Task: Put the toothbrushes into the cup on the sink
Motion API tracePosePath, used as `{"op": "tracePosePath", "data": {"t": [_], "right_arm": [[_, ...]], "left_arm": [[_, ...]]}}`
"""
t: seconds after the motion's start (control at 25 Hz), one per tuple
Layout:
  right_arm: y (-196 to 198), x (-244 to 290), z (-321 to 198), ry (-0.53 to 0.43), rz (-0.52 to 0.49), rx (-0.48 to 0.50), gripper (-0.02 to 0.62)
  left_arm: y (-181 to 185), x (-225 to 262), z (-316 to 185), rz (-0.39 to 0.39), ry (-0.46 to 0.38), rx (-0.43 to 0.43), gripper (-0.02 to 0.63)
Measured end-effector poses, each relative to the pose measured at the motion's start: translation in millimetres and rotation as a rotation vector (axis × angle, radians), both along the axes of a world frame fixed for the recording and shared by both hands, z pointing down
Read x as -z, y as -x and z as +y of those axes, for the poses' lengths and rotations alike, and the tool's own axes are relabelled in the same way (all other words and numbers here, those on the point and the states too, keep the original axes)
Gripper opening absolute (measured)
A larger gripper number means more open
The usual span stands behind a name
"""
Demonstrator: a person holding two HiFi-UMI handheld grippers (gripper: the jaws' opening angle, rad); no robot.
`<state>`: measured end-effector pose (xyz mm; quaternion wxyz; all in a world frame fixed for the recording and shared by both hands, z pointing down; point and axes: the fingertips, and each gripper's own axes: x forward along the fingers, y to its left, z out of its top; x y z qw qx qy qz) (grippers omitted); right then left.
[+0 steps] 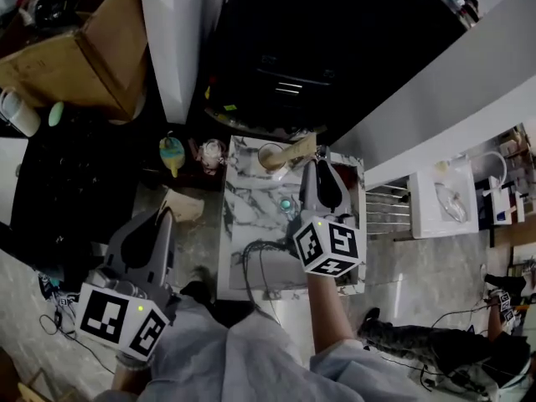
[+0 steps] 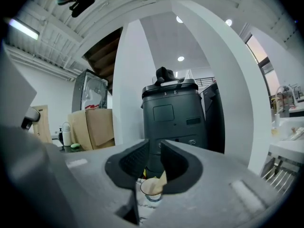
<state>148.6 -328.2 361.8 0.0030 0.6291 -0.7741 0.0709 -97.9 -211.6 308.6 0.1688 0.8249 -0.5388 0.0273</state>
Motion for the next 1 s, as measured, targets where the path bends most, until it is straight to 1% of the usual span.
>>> {"op": "tracePosePath", "data": {"t": [0.16,0.2,0.32,0.48,0.68,1.0], "right_arm": [[-9.0,16.3,19.2,-0.019,0.004,-0.016,0.064],[-10.5,19.7,24.4,-0.023,0.005,-0.022,0.032],[-14.0,29.7,39.1,-0.039,-0.002,-0.034,0.009],[-18.9,37.3,57.1,-0.039,-0.009,-0.040,0.003],[-24.7,37.3,72.2,-0.018,-0.019,-0.048,0.002],[-54.9,31.5,88.3,0.000,-0.022,-0.134,0.002]], "left_arm": [[-12.0,3.7,-4.1,0.006,-0.008,-0.035,0.006],[-14.6,4.6,-5.3,0.007,-0.011,-0.044,0.006],[-21.5,8.0,-10.1,0.006,-0.024,-0.067,0.006],[-28.5,12.4,-15.8,0.014,-0.037,-0.089,0.006],[-35.1,18.1,-25.7,0.022,-0.048,-0.114,0.006],[-54.2,21.8,-49.4,-0.009,-0.074,-0.173,0.006]]}}
